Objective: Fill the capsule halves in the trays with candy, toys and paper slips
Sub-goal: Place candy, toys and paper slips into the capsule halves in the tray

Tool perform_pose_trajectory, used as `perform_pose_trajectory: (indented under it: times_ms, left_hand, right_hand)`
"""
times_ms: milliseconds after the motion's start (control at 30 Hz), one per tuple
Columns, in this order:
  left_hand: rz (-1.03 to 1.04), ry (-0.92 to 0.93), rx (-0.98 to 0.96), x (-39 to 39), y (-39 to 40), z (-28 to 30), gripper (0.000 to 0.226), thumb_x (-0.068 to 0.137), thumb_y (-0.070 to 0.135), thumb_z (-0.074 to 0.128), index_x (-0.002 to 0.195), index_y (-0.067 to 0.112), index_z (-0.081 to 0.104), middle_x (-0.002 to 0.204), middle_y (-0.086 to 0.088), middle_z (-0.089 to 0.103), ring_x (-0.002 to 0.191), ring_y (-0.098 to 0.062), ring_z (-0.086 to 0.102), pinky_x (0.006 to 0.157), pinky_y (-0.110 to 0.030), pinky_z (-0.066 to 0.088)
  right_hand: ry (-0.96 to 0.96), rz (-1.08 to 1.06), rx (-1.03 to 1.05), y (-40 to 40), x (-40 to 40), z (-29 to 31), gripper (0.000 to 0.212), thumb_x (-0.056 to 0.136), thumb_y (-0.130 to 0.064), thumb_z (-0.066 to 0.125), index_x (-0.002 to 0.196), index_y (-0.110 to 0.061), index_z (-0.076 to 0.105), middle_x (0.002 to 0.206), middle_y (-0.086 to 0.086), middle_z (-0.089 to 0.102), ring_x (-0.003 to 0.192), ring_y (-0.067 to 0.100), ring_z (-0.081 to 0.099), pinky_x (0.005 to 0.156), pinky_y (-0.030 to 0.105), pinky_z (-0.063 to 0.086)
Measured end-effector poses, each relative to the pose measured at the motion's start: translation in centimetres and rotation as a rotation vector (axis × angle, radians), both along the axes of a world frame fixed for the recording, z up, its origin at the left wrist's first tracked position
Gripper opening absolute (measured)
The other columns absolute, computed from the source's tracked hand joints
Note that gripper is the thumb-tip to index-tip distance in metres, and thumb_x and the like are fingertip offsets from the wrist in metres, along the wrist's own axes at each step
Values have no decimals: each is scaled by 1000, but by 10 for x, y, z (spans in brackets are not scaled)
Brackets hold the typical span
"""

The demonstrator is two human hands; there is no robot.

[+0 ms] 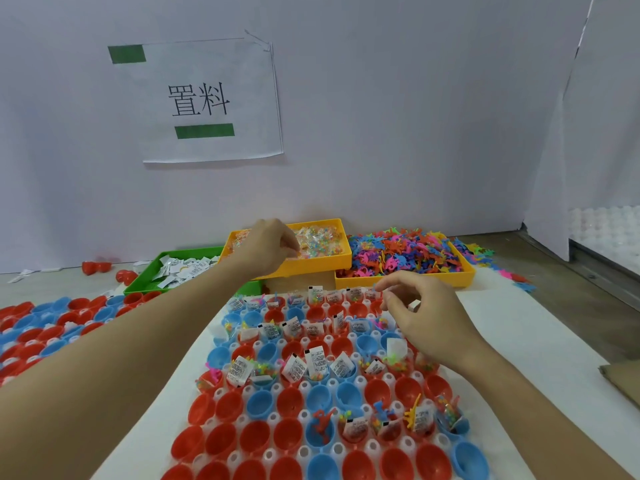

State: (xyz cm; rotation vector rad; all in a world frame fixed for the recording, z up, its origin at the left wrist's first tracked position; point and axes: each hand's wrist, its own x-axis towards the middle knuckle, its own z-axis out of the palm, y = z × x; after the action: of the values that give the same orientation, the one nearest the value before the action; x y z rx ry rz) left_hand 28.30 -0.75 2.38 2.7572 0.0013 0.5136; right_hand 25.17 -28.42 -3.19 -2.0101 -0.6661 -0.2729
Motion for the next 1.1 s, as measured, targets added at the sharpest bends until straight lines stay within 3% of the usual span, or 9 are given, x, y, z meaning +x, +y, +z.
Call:
perform_pose_trajectory:
  times_ms: [167, 267, 367, 533, 733, 867, 1100]
  left_hand:
    - [55, -157, -227, -23, -12, 7, 7, 92, 12, 68, 92, 16, 73, 82, -3, 74, 68, -11, 67, 72, -32, 58]
    - [-53, -102, -412, -57, -31, 6, 4, 91, 15, 69, 91, 17, 73, 72, 0, 73, 63, -13, 70, 68, -35, 61]
    - [-205, -33, -544, -98, -49, 1, 10, 90, 11, 69, 94, 19, 73, 71, -1, 74, 65, -16, 71, 66, -27, 59]
    - [-328, 3, -737, -145, -65, -14, 12, 89, 4, 68, 92, 14, 75, 69, -6, 73, 61, -19, 69, 61, -22, 53]
    - [-324, -44, -777, -161, -64, -26, 10, 86, 11, 72, 91, 19, 75, 68, -5, 74, 60, -20, 70, 60, -23, 54]
    - [-318, -37, -853, -166, -65, -31, 5, 82, 18, 73, 86, 18, 71, 70, -9, 74, 60, -23, 70, 61, -27, 55]
    - [-316, -58, -917, -167, -66, -30, 11, 79, 16, 73, 86, 8, 71, 69, -13, 73, 59, -28, 70, 63, -39, 59]
  right_hand:
    - [12, 7, -6, 1, -2, 2, 21, 95, -14, 62, 94, -32, 71, 76, -11, 70, 77, 3, 65, 64, 13, 52]
    - [18, 39, -10, 4, -6, 6, 19, 95, -15, 64, 95, -32, 72, 80, -12, 70, 79, 3, 65, 65, 13, 52]
    - [24, 92, -33, 6, -13, 12, 19, 94, -16, 66, 98, -33, 73, 84, -16, 71, 81, 2, 65, 68, 14, 53]
    - [109, 334, -48, 12, -33, 26, 18, 92, -23, 71, 106, -35, 74, 93, -15, 74, 88, 4, 70, 76, 21, 57]
    - [223, 447, 32, 23, -51, 29, 15, 88, -16, 76, 101, -22, 72, 85, -1, 77, 78, 15, 75, 77, 30, 61]
    - [226, 451, 61, 27, -55, 28, 14, 85, -9, 77, 95, -19, 73, 85, -4, 78, 76, 13, 76, 73, 23, 59]
    - [248, 449, 53, 29, -58, 29, 22, 79, -20, 83, 99, -21, 74, 86, -4, 78, 79, 13, 75, 78, 27, 61]
